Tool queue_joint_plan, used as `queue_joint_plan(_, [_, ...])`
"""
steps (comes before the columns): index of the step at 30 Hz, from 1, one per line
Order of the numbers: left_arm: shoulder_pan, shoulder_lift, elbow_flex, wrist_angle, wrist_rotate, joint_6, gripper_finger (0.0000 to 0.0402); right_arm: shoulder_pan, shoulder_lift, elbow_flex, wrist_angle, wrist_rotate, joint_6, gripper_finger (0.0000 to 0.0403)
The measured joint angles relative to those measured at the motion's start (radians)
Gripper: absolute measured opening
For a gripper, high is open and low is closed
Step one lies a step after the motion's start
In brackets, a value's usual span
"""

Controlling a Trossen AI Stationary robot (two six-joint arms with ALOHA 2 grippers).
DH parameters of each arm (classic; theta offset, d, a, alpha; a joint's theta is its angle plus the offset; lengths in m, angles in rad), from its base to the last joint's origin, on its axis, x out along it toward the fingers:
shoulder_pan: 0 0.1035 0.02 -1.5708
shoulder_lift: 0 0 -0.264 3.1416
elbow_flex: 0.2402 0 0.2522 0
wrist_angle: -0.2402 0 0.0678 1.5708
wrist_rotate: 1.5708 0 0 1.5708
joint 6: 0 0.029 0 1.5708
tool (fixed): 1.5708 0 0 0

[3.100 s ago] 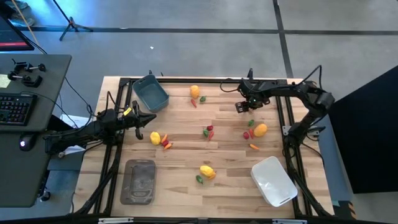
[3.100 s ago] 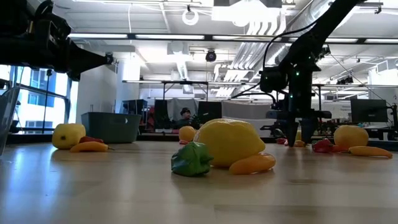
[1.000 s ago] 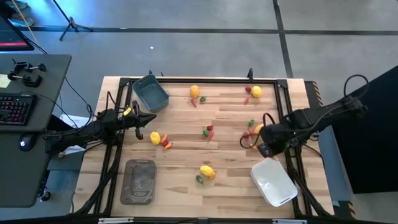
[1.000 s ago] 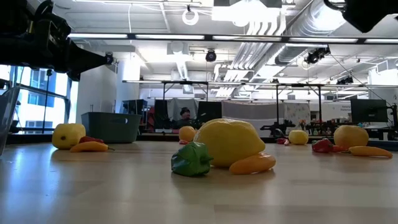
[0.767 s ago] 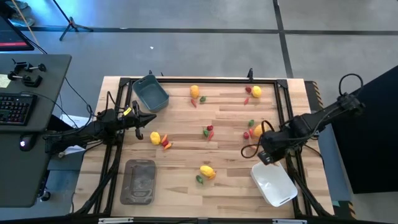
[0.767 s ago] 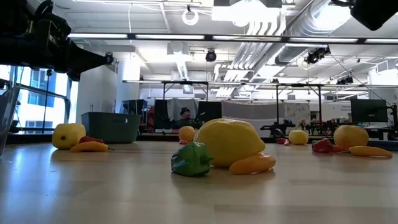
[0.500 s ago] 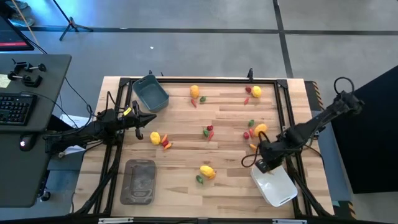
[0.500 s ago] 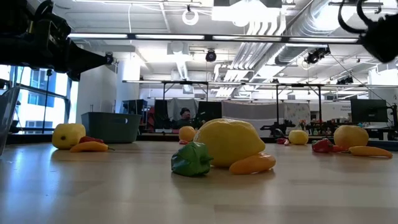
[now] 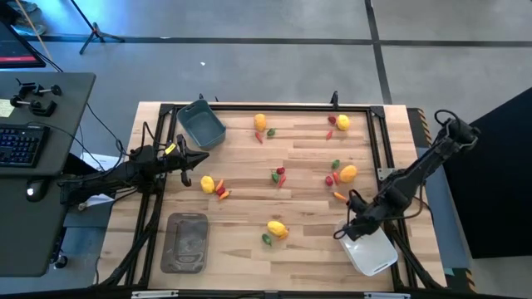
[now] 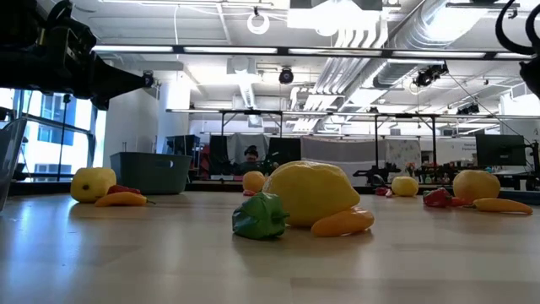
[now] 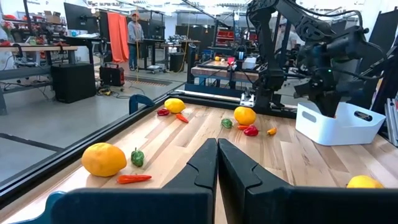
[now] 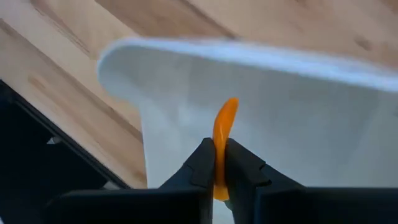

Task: Sort produce into baskets
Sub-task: Put the light orange chilli pepper into the white bin, then put the dark orange chili pepper into the white bin

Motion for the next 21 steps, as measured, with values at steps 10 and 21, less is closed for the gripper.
queue_joint_plan(10, [0.000, 0.000, 0.000, 0.000, 0.000, 0.000, 0.0000, 0.000, -0.017, 0.004, 0.016, -0.075, -0.033, 0.0169])
queue_joint_plan(21, [0.000, 0.000, 0.000, 0.000, 0.000, 0.000, 0.0000, -0.059, -0.054, 0.257, -0.283, -0.084, -0.203, 0.0193])
